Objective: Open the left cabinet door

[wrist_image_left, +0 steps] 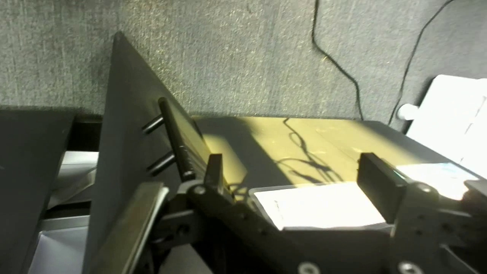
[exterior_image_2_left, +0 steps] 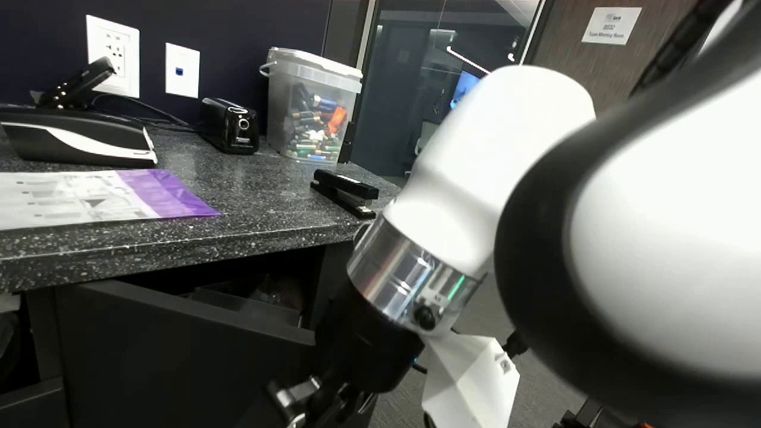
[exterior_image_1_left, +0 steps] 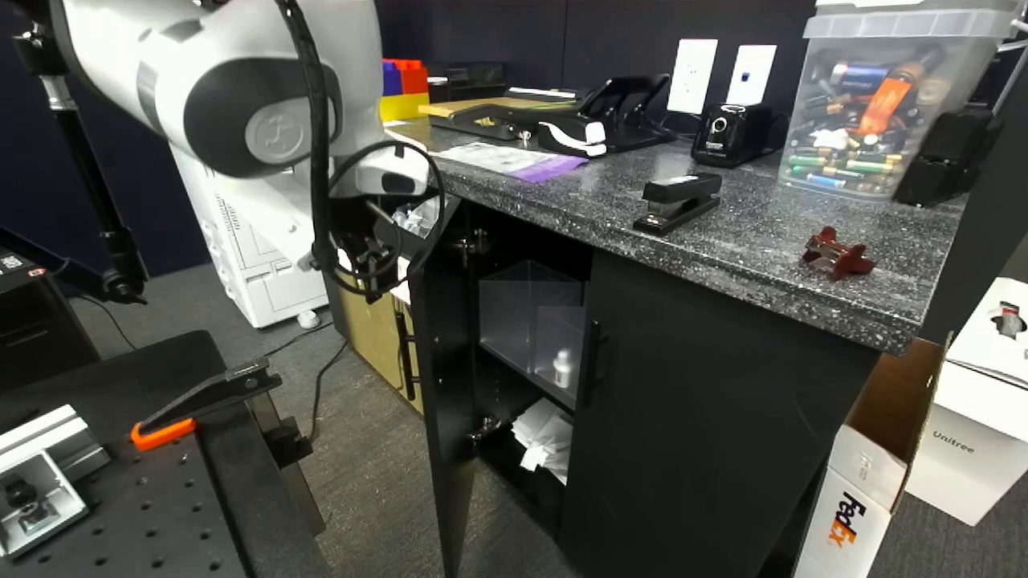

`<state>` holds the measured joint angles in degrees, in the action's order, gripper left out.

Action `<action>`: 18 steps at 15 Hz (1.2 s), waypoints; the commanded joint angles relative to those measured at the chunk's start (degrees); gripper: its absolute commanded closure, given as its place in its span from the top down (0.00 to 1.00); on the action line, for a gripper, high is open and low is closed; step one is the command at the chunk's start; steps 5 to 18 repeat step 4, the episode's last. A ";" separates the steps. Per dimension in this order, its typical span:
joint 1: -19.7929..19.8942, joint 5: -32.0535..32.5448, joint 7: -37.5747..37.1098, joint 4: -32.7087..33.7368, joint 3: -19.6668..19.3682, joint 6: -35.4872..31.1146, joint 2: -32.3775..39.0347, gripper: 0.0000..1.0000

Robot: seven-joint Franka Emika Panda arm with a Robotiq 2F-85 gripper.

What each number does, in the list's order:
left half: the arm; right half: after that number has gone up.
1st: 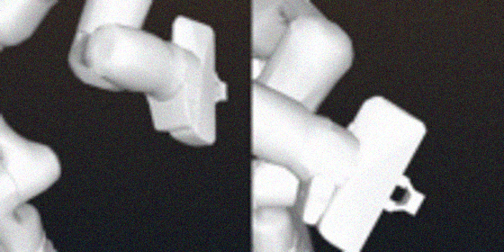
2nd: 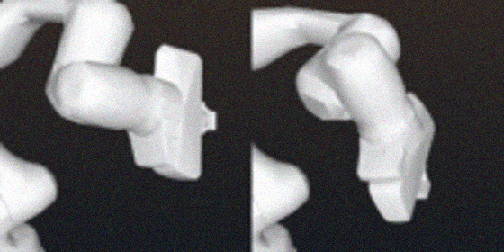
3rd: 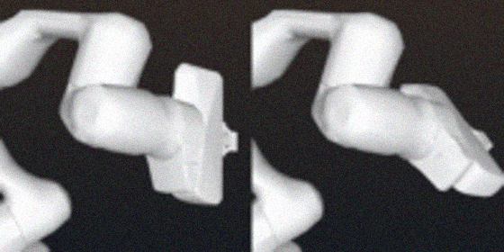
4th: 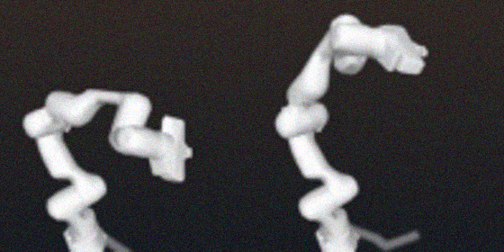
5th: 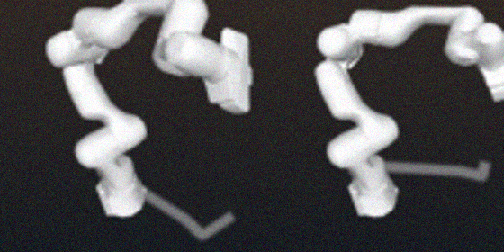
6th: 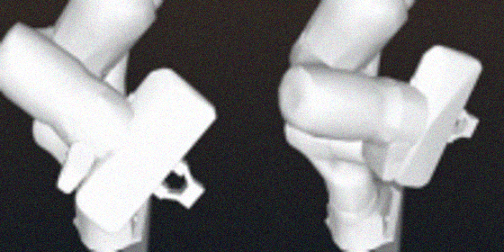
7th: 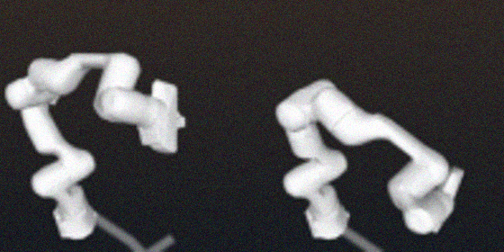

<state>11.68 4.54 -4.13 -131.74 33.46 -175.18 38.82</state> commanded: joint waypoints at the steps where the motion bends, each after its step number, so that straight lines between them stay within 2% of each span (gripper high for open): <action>1: 14.01 -10.43 7.07 0.03 14.94 15.77 -3.95 1.00; 2: 5.55 -9.67 6.46 0.76 7.06 9.02 -2.53 1.00; 3: 8.47 -12.25 8.31 0.98 10.03 12.58 -3.68 1.00; 4: 10.04 -13.44 9.10 1.01 11.41 14.36 -4.55 1.00; 18: 10.04 -13.44 9.10 1.01 11.41 14.36 -4.55 1.00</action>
